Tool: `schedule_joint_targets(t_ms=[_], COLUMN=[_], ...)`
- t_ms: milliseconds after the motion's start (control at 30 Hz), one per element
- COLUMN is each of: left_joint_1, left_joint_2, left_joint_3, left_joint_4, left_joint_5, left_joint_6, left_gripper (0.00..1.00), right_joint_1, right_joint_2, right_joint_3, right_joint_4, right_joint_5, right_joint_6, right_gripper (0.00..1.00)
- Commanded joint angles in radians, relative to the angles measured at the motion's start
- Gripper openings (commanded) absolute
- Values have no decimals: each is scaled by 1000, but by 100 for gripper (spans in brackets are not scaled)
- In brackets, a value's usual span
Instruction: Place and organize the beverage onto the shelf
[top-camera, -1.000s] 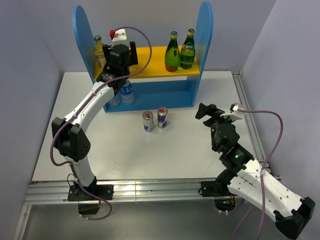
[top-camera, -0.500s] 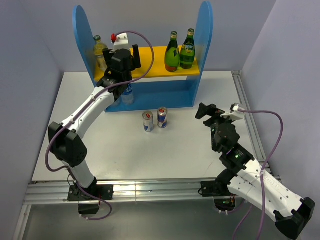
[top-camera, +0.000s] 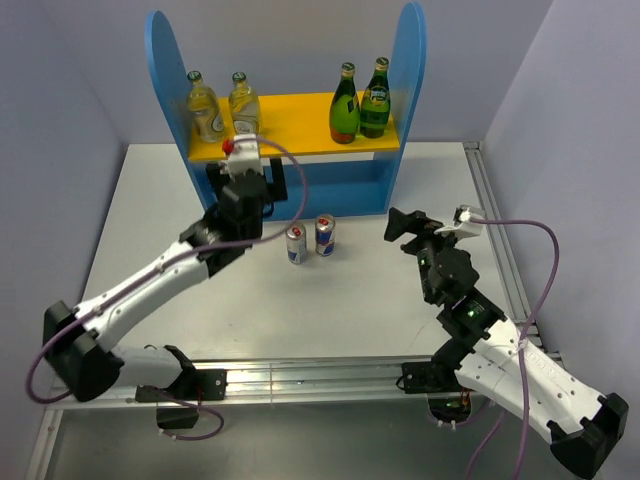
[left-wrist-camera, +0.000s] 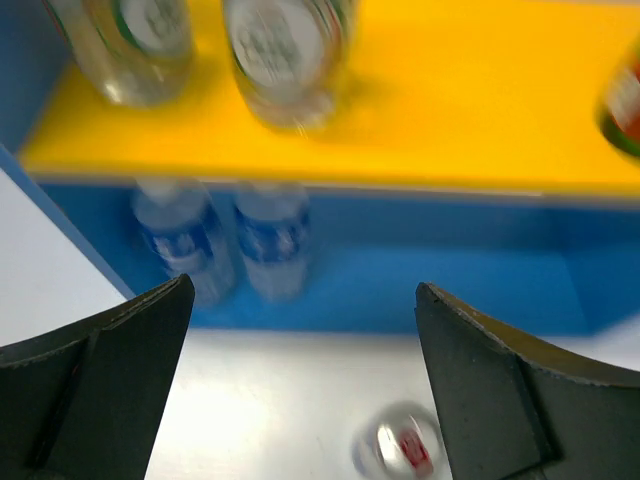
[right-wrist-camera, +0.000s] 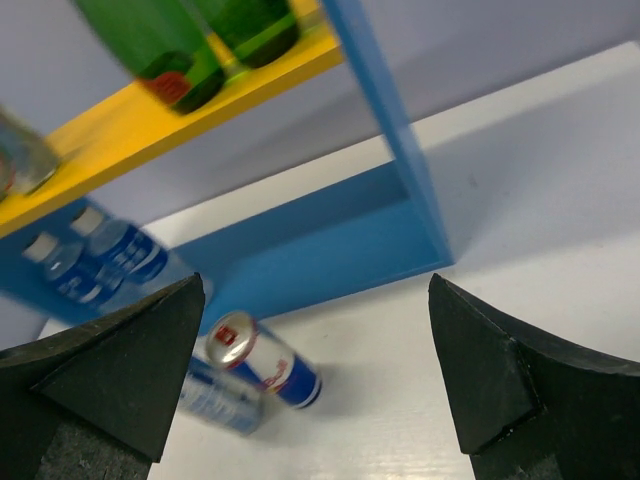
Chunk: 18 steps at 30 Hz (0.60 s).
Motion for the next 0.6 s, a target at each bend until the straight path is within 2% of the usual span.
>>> schedule_joint_targets(t_ms=[0,67,100,133,200,300,467,567], left_joint_1=[-126,-168,-201,-218,-247,-251,-249,-234], left_joint_2=[-131,-200,-220,-240,-264,-196,59,196], left_joint_3=[-192,-291,-399,-453,-579,-686,-682,-644], left_joint_4=[5,23,47,134,190,351,584,662], left_joint_5=[-37,0,39,59,86,135,127,156], left_joint_6=[-129,-193,-204,-210,-256,-278,-232,-204], left_gripper=[99,99,99,99,99,99,99,99], right_joint_1=[5,8,13,19,50,59,67,77], right_joint_2=[7,27,40,54,99,137,247,278], right_joint_3=[-30,-36,-36,-33,-15,-13,-5,-8], right_joint_4=[132,200,212,215,203,222,249,263], right_joint_5=[-195,-307,-353,-346,-306,-321,-340,-326], right_joint_6=[-49,-90,-96,-110,-115,-122,-130,-132], right_gripper=[100,100,100,100,100,100,100,100])
